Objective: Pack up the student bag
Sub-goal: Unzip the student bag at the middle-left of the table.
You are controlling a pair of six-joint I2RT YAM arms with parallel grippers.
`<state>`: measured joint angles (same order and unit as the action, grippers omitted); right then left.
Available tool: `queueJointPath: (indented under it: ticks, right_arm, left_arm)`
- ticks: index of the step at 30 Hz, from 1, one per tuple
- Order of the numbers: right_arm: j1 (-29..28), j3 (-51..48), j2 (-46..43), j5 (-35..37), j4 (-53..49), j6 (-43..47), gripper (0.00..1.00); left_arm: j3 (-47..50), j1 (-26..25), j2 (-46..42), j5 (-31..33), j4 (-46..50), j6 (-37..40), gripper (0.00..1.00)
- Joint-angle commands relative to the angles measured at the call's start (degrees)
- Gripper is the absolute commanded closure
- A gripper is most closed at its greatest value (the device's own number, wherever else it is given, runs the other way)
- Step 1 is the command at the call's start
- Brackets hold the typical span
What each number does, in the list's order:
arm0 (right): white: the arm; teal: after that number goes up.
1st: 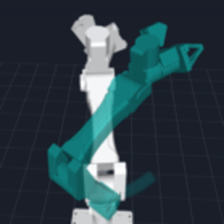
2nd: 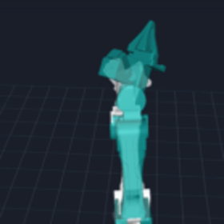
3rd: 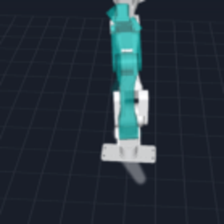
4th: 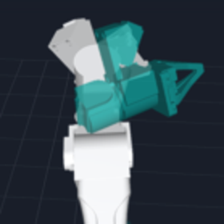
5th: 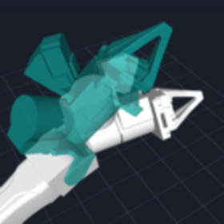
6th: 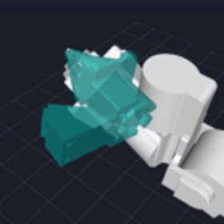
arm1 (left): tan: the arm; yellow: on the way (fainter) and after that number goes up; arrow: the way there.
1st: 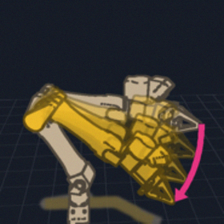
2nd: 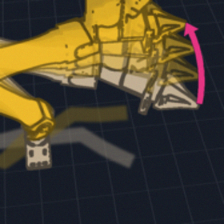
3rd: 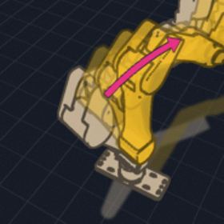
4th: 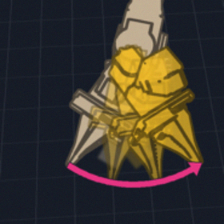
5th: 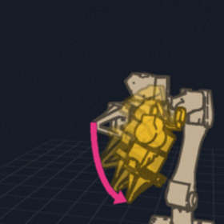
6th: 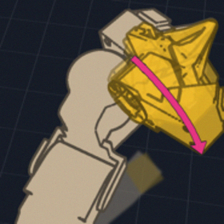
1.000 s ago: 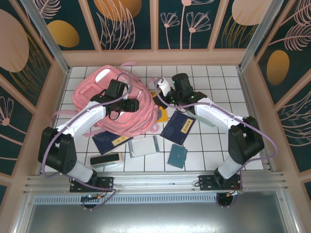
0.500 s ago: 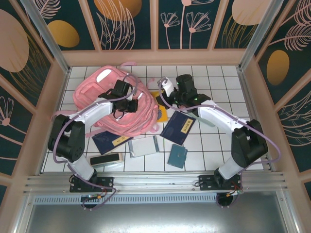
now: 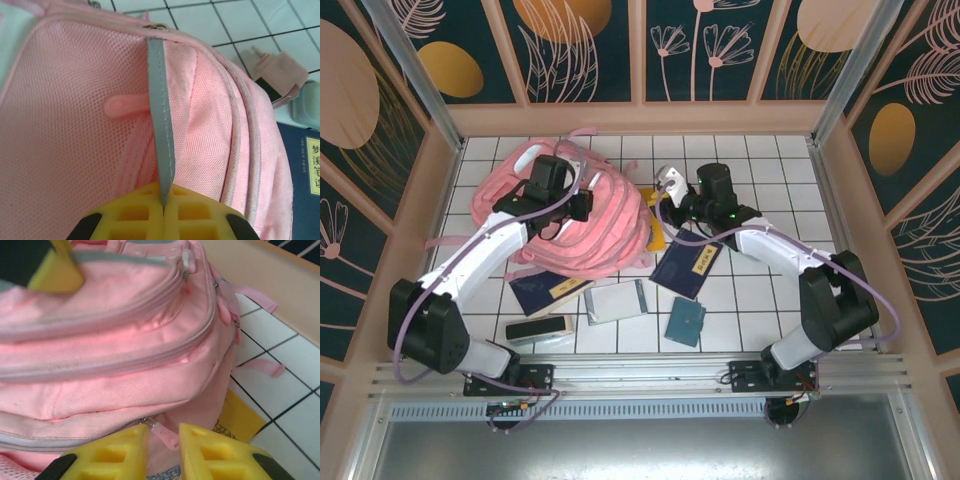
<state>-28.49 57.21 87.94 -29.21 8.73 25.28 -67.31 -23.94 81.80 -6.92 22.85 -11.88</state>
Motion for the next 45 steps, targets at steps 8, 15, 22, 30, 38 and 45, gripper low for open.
queueJointPath:
  ticks: [8, 15, 22, 30, 38, 45]
  right_arm:
    - [5.7, 1.6, 2.5, -16.8, -8.7, 19.0, 0.59]
    - [4.8, 6.4, 7.8, -21.3, -17.0, 23.9, 0.56]
    - [3.0, 6.8, 11.8, -20.6, -17.9, 24.6, 0.51]
    - [1.9, 10.8, 16.1, -17.4, -18.0, 24.6, 0.51]
    - [1.9, 10.7, 16.2, -15.5, -16.4, 24.7, 0.52]
    - [0.1, 13.6, 19.5, -16.6, -19.0, 24.9, 0.59]
  left_arm:
    - [4.3, 0.0, -10.3, 0.0, -7.4, 8.5, 1.0]
    - [4.1, 0.0, -11.2, -0.8, -7.8, 8.9, 1.0]
    - [3.8, 0.0, -11.2, -1.8, -7.9, 8.9, 1.0]
    - [3.9, 0.0, -11.1, -2.4, -7.9, 8.6, 1.0]
    - [4.5, 0.0, -11.2, -2.2, -8.3, 8.5, 1.0]
    - [4.4, 0.0, -10.9, -2.5, -8.7, 7.5, 1.0]
